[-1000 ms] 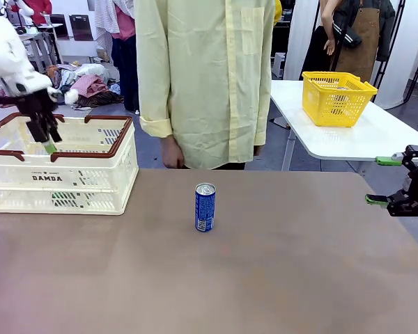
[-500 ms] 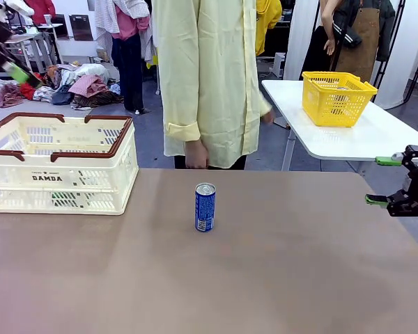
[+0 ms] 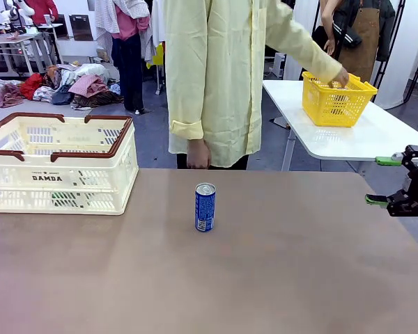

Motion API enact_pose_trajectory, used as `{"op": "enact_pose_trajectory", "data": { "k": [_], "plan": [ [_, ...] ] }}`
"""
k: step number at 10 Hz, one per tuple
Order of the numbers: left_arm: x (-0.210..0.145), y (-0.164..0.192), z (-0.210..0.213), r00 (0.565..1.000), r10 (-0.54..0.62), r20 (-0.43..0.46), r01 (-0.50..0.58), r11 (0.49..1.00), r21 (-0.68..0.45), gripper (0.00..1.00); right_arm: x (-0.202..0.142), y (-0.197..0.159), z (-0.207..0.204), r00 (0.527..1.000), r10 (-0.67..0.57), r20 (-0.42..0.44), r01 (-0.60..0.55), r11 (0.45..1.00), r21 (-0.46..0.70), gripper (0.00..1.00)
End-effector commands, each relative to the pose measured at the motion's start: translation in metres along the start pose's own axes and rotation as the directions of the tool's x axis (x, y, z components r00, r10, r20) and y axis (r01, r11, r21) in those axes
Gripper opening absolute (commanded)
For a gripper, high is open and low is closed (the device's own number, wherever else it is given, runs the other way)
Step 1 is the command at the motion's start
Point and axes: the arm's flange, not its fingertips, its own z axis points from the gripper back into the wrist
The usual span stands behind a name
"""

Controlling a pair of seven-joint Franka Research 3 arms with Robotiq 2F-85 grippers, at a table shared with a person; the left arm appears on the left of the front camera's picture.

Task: Place the drinks into the Shopping basket.
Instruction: Pick up one drink and place it into the Shopping basket.

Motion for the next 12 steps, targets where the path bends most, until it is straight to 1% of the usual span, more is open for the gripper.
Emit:
{"op": "enact_pose_trajectory", "data": {
  "k": [1, 2, 4, 5, 6, 7, 12],
  "plan": [
    [-0.049, -0.014, -0.020, 0.996, -0.008, 0.090, 0.011, 0.999, -0.031, 1.00, 0.001, 0.004, -0.001, 1.000, -0.006, 0.014, 0.006, 1.000, 0.009, 1.00],
    [-0.068, -0.004, -0.030, 0.993, 0.062, 0.103, -0.060, 0.998, -0.025, 1.00, 0.001, 0.004, -0.001, 1.000, -0.006, 0.014, 0.006, 1.000, 0.009, 1.00],
    [-0.099, -0.001, -0.022, 0.977, 0.052, 0.206, -0.050, 0.999, -0.016, 1.00, 0.001, 0.004, -0.001, 1.000, -0.006, 0.014, 0.006, 1.000, 0.009, 1.00],
    [-0.101, 0.006, -0.023, 0.980, 0.061, 0.191, -0.057, 0.998, -0.024, 1.00, 0.001, 0.004, -0.001, 1.000, -0.006, 0.014, 0.006, 1.000, 0.009, 1.00],
    [-0.096, 0.016, -0.021, 0.987, 0.042, 0.153, -0.038, 0.999, -0.030, 1.00, 0.001, 0.004, -0.001, 1.000, -0.006, 0.014, 0.006, 1.000, 0.009, 1.00],
    [-0.104, 0.005, -0.025, 0.981, 0.089, 0.175, -0.084, 0.996, -0.032, 1.00, 0.001, 0.004, -0.001, 1.000, -0.006, 0.014, 0.006, 1.000, 0.009, 1.00],
    [-0.104, 0.005, -0.025, 0.981, 0.089, 0.175, -0.084, 0.996, -0.032, 1.00, 0.001, 0.004, -0.001, 1.000, -0.006, 0.014, 0.006, 1.000, 0.009, 1.00]
  ]
}}
